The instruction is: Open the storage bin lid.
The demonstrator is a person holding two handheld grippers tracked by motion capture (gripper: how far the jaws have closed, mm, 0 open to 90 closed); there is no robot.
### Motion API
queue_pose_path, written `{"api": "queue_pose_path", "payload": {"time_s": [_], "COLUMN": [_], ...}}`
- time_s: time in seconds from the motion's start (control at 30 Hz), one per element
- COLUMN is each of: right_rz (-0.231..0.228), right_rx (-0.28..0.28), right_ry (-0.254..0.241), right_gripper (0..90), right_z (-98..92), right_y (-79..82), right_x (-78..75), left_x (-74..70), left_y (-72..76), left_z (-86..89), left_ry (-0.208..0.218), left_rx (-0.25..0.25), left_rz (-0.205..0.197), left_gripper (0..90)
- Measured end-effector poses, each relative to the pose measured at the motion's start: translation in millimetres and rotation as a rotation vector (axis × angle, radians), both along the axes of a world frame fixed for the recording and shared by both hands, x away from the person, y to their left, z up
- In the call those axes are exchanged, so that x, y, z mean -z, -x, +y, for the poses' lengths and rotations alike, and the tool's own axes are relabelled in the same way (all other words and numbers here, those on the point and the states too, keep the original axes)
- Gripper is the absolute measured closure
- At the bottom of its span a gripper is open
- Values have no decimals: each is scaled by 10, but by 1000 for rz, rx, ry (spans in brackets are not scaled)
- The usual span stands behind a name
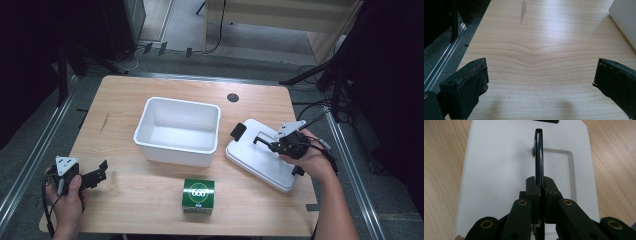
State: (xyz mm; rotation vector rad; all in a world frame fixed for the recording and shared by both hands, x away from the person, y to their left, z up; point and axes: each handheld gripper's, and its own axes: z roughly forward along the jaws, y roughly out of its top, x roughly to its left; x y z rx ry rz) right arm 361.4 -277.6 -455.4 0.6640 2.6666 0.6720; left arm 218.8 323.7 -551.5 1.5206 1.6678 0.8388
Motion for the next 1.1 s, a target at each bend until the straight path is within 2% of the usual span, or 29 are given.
{"api": "queue_pose_path", "payload": {"time_s": [0.2, 0.4, 0.47, 0.57, 0.67, 0.9, 1.0, 1.07, 1.1], "right_rz": [17, 34, 58, 68, 87, 82, 89, 82, 73], "right_rx": [5, -1, -15, -29, -32, -38, -6, 0, -9], "right_ry": [14, 24, 13, 11, 3, -11, -2, 2, 3], "right_gripper": [852, 845, 789, 698, 560, 369, 208, 127, 116], "right_z": [7, 26, 33, 61, 87, 145, 198, 250, 278], "right_y": [7, 35, 52, 92, 120, 178, 206, 241, 258], "right_x": [108, 145, 145, 126, 106, 29, -38, -75, -95], "left_x": [0, 0, 0, 0, 1, 0, 1, 0, 0], "left_y": [0, 1, 1, 0, 1, 3, 2, 3, 4], "left_z": [-1, 3, 1, -1, -1, -4, -6, -5, -4], "left_ry": [0, 3, 2, 1, 3, 0, 0, 0, 0], "left_rx": [0, -2, -2, -2, 0, -1, -1, 0, -1], "left_rz": [-1, -1, -1, -2, 1, -1, -1, -1, -1], "left_gripper": [0, 0, 0, 0, 0, 0, 0, 0, 0]}}
